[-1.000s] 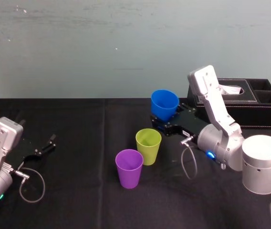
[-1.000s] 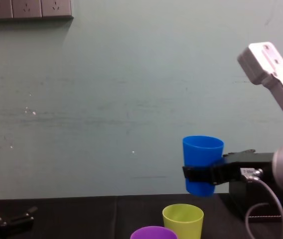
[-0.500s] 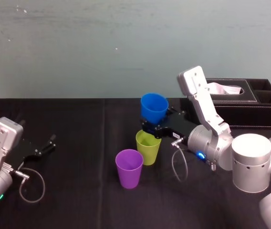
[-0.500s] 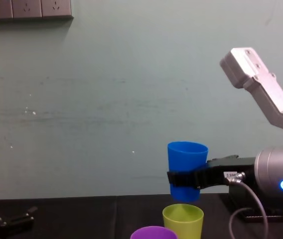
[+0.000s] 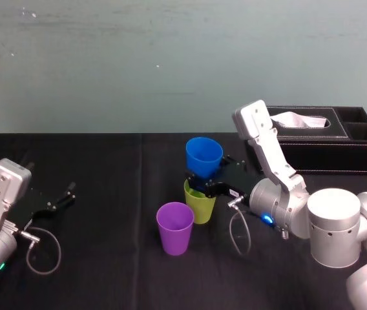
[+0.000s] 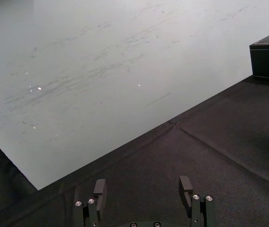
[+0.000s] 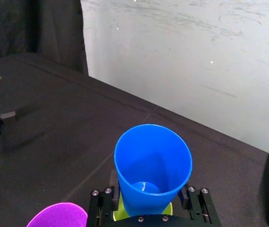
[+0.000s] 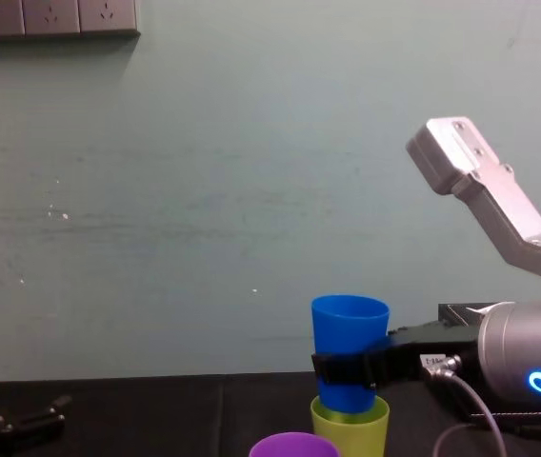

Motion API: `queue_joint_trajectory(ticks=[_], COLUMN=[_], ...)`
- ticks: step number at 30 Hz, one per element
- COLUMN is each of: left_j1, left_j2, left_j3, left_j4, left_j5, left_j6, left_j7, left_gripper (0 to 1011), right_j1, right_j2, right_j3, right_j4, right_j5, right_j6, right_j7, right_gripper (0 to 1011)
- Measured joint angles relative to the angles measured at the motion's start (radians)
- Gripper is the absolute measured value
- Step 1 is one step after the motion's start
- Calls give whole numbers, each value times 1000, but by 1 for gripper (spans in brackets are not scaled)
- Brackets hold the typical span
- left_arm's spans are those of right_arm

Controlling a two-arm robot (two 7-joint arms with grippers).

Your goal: Stack the three plastic cups sequentially using one hand.

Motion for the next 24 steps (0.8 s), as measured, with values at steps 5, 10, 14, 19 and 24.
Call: queue_joint_trajectory(ticks=[5, 10, 14, 19, 24], left_j1=[0, 0, 0, 0, 0], left_j2=[0, 0, 0, 0, 0], left_j3=[0, 0, 0, 0, 0], left_j4=[0, 0, 0, 0, 0], left_j5=[0, 0, 0, 0, 0], left_j6=[0, 0, 0, 0, 0], left_j7=[0, 0, 0, 0, 0], left_gripper=[1001, 1000, 1000, 1000, 1000], right_j1=[-4, -6, -4, -2, -1], right_j2=[-2, -7, -11, -14, -15], right_j3=[-1, -2, -3, -3, -4], right_j4=[4, 10, 19, 26, 32], right_j5=[-6, -11, -16, -23, -30], right_j6=[0, -4, -10, -12, -15], right_j7=[0, -1, -2, -3, -3], right_gripper=[715, 715, 715, 715, 715])
